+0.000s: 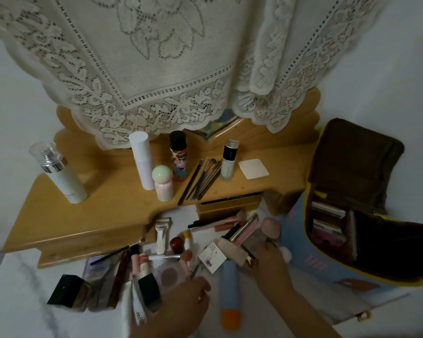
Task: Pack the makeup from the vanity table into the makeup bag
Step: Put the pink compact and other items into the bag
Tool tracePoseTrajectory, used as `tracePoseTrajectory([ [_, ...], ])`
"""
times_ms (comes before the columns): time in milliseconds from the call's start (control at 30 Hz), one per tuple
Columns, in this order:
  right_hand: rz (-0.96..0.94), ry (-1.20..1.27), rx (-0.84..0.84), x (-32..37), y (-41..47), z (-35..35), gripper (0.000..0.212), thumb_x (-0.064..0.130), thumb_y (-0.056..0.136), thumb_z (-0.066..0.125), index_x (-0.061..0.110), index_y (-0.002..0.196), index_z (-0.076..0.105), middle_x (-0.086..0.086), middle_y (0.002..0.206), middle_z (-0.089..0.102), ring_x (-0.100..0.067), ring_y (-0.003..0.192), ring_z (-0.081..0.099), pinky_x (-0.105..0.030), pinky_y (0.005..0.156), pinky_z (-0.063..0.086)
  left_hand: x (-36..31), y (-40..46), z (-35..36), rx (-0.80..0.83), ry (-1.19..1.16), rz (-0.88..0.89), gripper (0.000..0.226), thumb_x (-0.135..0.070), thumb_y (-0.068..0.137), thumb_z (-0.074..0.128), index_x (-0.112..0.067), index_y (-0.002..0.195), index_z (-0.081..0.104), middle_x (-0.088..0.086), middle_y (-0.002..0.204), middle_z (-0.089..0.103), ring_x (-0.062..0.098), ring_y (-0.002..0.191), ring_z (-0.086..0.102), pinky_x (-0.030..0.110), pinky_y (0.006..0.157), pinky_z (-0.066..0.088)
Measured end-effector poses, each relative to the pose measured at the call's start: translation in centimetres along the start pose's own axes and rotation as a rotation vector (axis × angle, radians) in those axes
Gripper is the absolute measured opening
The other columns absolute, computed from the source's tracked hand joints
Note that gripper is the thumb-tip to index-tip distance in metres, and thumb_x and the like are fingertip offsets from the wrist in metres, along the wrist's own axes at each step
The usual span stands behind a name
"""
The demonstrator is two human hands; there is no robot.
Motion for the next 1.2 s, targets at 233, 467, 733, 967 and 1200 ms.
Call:
tracePoseTrajectory([
  [233, 0.01, -0.341, 0.178, -0.5, 5.4, -0.7, 0.041, 0.019, 0.093, 0.044, 0.01, 0.132, 0.038, -0.012, 0.137, 0.042, -0.026, 0.128, 0.037, -0.033, 0.103, 0.034, -0.8, 1.8, 1.0, 0.034, -0.05, -0.051, 0.027, -0.022, 0.095, 0.044, -0.024, 0.121, 0.053, -0.006, 0.123, 0.057, 0.006, 0.106, 0.053, 0.011, 0.093, 0.037],
  [467, -0.01, -0.352, 0.284, -1.5, 7.3, -1.2, 0.07, 0.036, 0.084, 0.061, 0.016, 0.141, 0.026, -0.014, 0.139, 0.036, -0.031, 0.125, 0.038, -0.036, 0.1, 0.035, -1.6, 3.6, 0.7, -0.025, -0.092, -0.05, 0.028, -0.02, 0.095, 0.044, -0.023, 0.121, 0.054, -0.002, 0.137, 0.047, 0.012, 0.124, 0.048, 0.014, 0.099, 0.037],
  [733, -0.094, -0.462, 0.272, -1.6, 7.6, 0.4, 0.061, 0.023, 0.09, 0.049, 0.006, 0.143, 0.024, -0.019, 0.14, 0.033, -0.036, 0.127, 0.031, -0.046, 0.109, 0.026, -3.5, 5.7, 0.6, -0.06, -0.16, -0.116, 0.027, -0.017, 0.094, 0.045, -0.041, 0.081, 0.042, -0.014, 0.093, 0.053, 0.004, 0.1, 0.039, 0.011, 0.093, 0.031],
  [967, -0.103, -0.357, 0.23, -1.9, 7.6, 0.2, 0.05, 0.024, 0.091, 0.047, 0.008, 0.137, 0.035, -0.018, 0.135, 0.036, -0.035, 0.122, 0.036, -0.044, 0.104, 0.032, -2.8, 7.1, 1.6, -0.112, -0.369, -0.298, 0.021, -0.026, 0.072, 0.057, -0.04, 0.057, 0.062, -0.016, 0.055, 0.065, 0.021, 0.085, 0.062, 0.033, 0.093, 0.048],
  [1200, -0.272, -0.257, -0.113, -1.2, 6.5, -3.8, 0.04, 0.017, 0.046, 0.07, 0.022, 0.085, 0.066, -0.006, 0.048, 0.059, -0.015, 0.04, 0.057, -0.017, 0.04, 0.043, -5.4, 8.4, 1.9, -0.152, -0.49, -0.257, 0.034, 0.007, 0.086, 0.048, -0.022, 0.07, 0.055, -0.001, 0.075, 0.062, 0.009, 0.065, 0.057, 0.004, 0.049, 0.041],
])
Point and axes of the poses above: each hand's wrist, its own y-axis towards the middle knuckle, its own z-axis out of the palm, x = y × z, the point moved 1 cm from there along y, towards the middle knuckle
